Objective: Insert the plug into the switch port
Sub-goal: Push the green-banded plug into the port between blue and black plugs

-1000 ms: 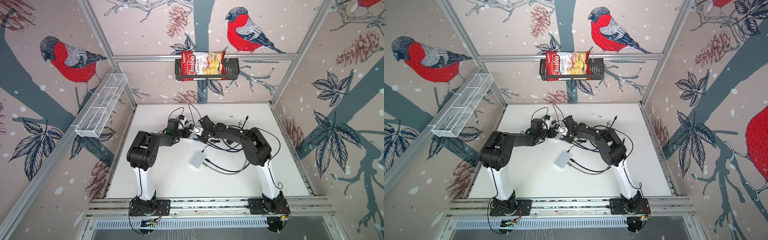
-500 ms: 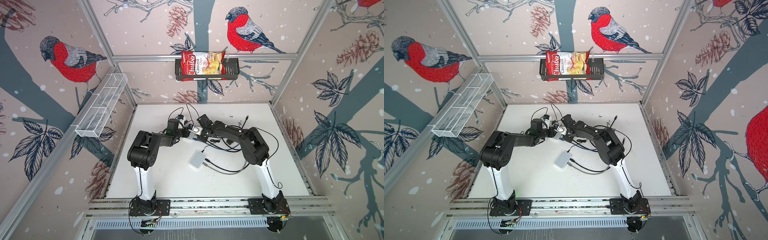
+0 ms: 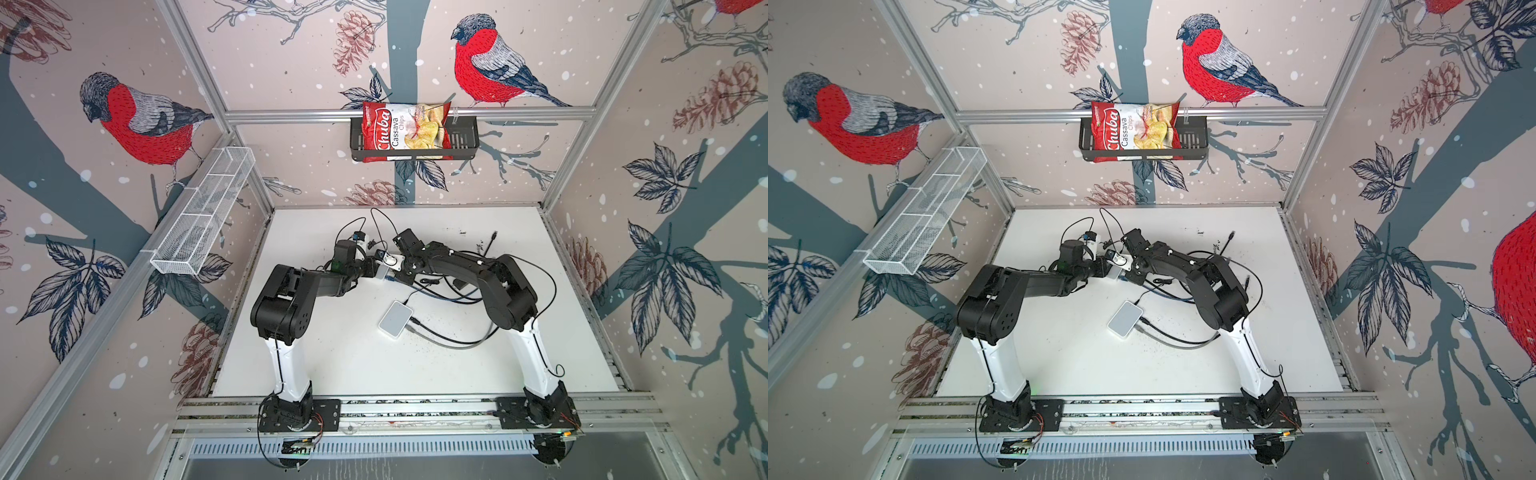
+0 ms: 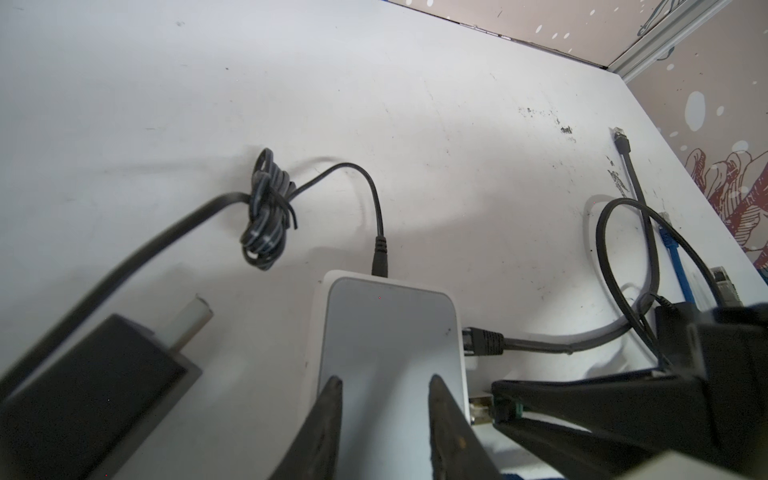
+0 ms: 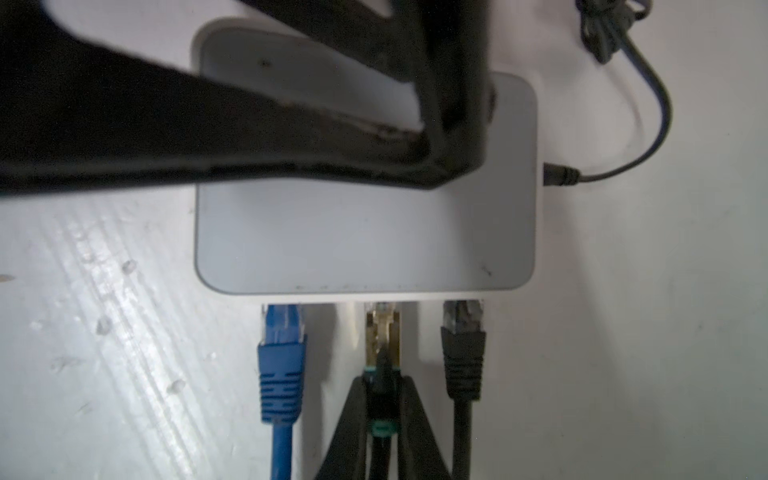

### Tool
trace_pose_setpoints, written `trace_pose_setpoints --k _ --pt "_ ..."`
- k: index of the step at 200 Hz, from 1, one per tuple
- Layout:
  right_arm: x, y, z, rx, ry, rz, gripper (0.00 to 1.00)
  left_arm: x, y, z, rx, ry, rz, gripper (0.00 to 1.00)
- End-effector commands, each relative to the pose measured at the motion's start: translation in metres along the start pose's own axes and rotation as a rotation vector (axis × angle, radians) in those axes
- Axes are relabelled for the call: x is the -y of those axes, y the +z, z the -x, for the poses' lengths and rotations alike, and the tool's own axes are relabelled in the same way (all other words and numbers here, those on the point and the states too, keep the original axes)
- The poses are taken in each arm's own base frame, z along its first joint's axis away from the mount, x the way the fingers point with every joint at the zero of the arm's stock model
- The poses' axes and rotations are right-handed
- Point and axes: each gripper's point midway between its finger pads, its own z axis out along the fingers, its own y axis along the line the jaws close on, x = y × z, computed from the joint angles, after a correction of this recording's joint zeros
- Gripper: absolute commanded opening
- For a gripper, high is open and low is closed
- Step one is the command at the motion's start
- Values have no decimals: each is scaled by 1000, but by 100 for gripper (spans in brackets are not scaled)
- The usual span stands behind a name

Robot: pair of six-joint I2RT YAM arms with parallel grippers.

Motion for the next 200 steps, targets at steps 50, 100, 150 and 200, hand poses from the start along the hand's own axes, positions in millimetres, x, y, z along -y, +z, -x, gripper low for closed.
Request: trace_pose_setpoints --k 50,100,150,200 --pt "-17 6 -15 -38 0 69 10 -17 -14 3 77 -49 41 38" --pt "-17 6 -15 -28 0 70 10 -13 -14 13 86 -16 30 39" --pt "-16 7 -12 -28 -6 77 11 -12 1 -1 25 -38 -19 39" --pt "-14 7 -10 -42 0 77 10 -5 3 -13 1 -53 -68 37"
